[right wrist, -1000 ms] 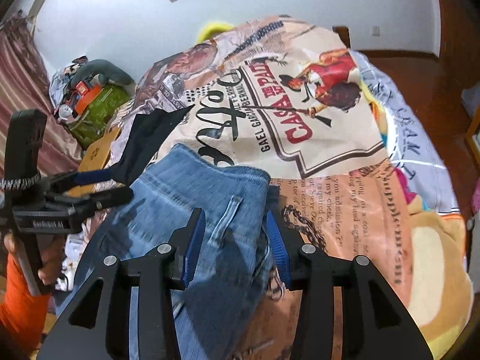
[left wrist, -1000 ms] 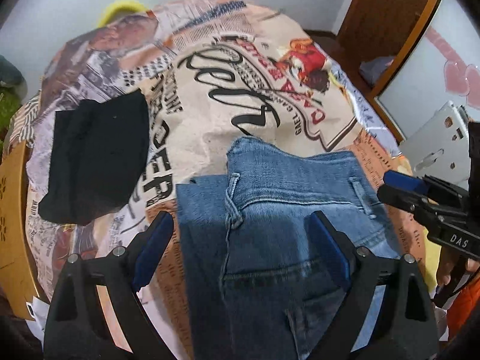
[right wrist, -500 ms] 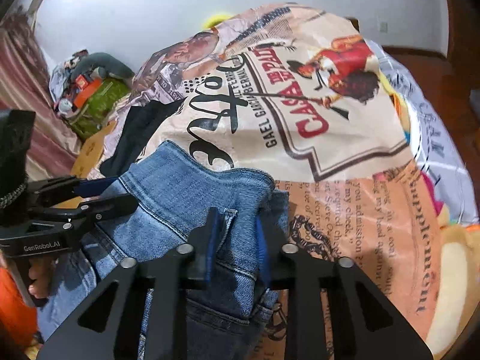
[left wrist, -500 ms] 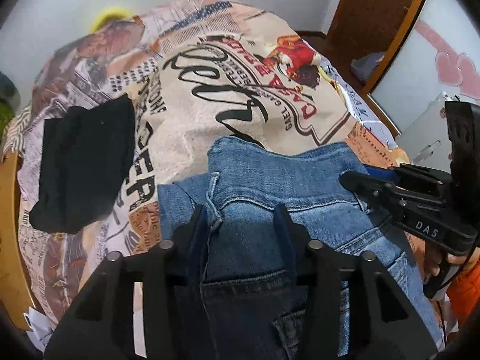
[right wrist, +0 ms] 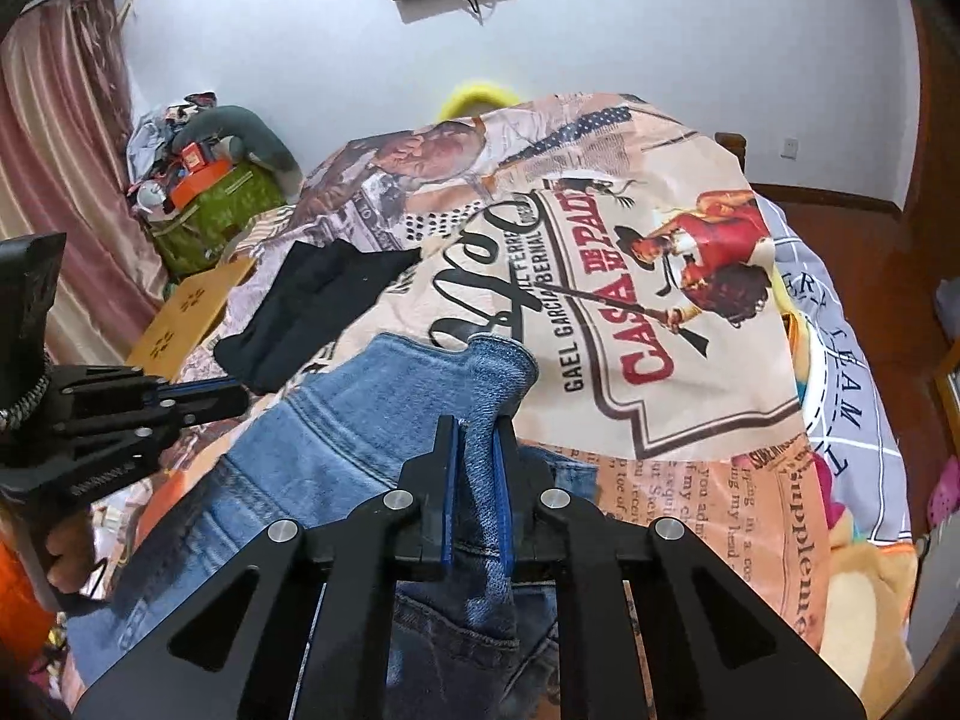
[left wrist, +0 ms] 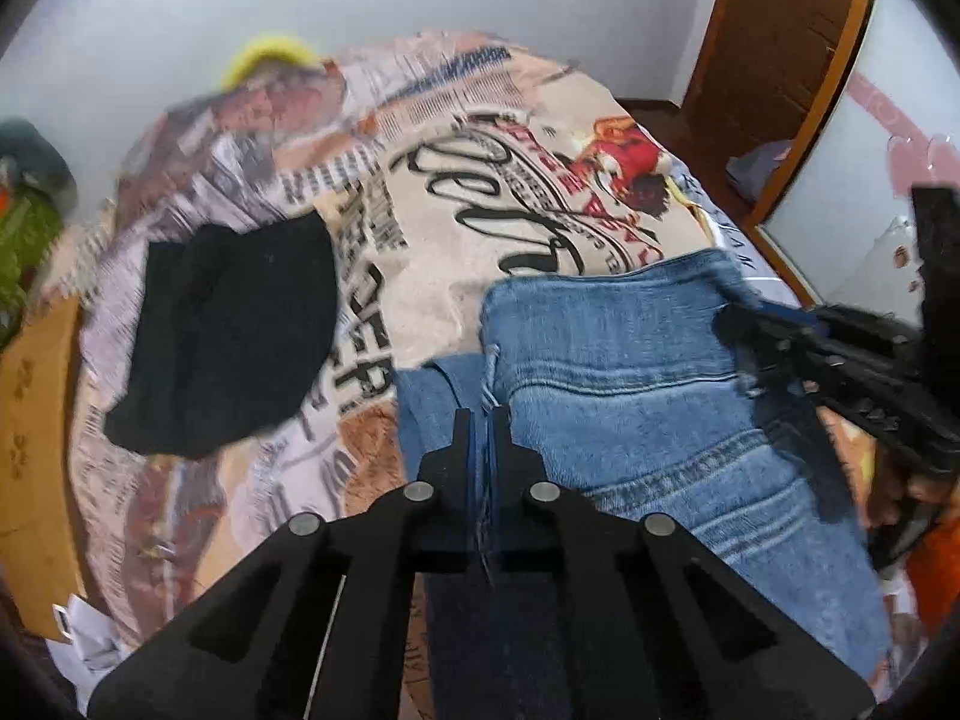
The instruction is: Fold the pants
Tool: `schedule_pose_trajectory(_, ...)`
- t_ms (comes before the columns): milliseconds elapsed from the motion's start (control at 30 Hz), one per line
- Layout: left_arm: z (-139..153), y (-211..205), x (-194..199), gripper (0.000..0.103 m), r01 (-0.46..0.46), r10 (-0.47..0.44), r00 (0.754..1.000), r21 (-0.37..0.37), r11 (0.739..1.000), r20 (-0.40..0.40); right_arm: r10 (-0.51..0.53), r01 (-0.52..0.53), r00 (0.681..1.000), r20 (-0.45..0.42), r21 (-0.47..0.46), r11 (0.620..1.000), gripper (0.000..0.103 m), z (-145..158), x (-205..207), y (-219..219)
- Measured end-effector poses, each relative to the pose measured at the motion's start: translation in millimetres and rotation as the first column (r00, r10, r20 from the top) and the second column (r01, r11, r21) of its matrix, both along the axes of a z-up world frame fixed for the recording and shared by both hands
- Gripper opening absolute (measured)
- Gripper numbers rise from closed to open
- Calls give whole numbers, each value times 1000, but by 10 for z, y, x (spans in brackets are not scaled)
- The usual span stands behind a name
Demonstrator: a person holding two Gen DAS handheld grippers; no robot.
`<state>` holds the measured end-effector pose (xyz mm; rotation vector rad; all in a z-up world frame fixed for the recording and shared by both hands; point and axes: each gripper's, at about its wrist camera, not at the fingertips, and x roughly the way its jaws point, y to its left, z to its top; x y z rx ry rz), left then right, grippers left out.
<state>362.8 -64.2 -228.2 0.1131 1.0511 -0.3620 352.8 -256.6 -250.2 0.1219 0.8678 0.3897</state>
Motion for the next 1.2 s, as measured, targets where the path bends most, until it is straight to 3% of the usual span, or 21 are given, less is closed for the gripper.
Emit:
schedule_pose_trajectory(100, -24, -37, 66, 16, 14, -16, 999, -36, 999, -45, -18, 18, 998, -61, 12, 1000, 10, -171, 39, -50)
schedule_pose_trajectory(233, -61, -180, 205, 49, 29, -31, 997, -43, 999, -67, -25, 24, 996, -86, -8, 1000, 17, -248, 27, -70)
schedule_pose_trajectory(367, -206, -307, 382, 53, 44, -53, 988, -61, 997, -145, -24, 24, 994, -109, -1, 1000, 21, -254, 26, -110)
schedule_pose_trajectory(467, -341, -396, 485, 55, 57, -65, 981, -47, 997, -185, -34, 34, 992, -125, 0, 999, 33, -277, 2, -153)
schedule_pose_trajectory(600, -358, -372, 537, 52, 59, -76, 977, -88, 994, -199, -50, 56, 988, -146, 42, 998, 44, -307, -33, -245)
schedule_pose_trajectory(767, -332, -277, 548, 30, 14, -33, 983, -106, 994, -183, -15, 30, 987, -161, 92, 995, 43, -333, -67, -227)
schedule_pose_trajectory(833, -302, -241, 522, 28, -3, -18, 985, -122, 993, -172, 14, 0, 990, -140, 101, 995, 27, -299, -103, -173)
schedule_pose_trajectory(933, -235, -182, 450, 22, -28, 7, 990, -152, 988, -138, 6, -1, 996, -89, 53, 999, 19, -210, -143, -105)
schedule_pose_trajectory(1133, 121, -134, 252, 14, -33, 32, 999, -139, 990, -8, 30, -30, 1000, -2, 43, 999, 16, -21, -183, -39)
schedule_pose_trajectory(1200, 166, -129, 244, 3, -41, 44, 999, -101, 994, 25, 32, -32, 999, 8, 43, 999, 16, -6, -155, -23)
